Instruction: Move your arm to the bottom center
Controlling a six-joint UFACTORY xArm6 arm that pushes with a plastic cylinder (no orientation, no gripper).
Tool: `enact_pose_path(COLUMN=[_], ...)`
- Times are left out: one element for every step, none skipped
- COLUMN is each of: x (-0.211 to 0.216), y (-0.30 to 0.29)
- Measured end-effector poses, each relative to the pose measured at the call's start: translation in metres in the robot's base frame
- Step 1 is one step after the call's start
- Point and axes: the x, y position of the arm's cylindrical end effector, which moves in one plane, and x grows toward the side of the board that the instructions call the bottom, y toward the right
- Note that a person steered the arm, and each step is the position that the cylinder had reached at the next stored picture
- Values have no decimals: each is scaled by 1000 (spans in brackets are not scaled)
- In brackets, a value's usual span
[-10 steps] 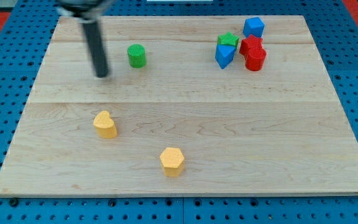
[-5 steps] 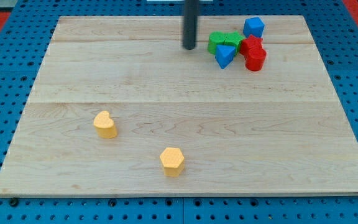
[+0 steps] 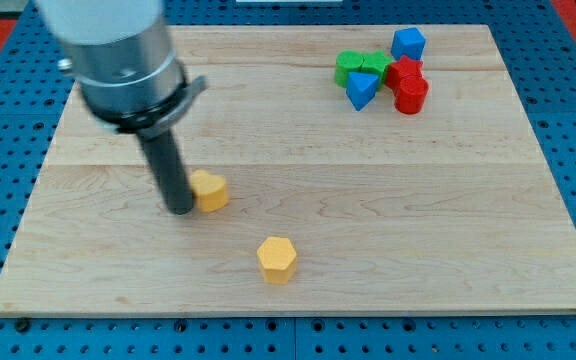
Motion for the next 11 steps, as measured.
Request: enact_pose_path(x=[0, -32, -59, -59, -66, -100, -133, -104, -14, 83, 121], y=[74, 56, 15, 59, 99, 116, 128, 144, 159, 160, 120])
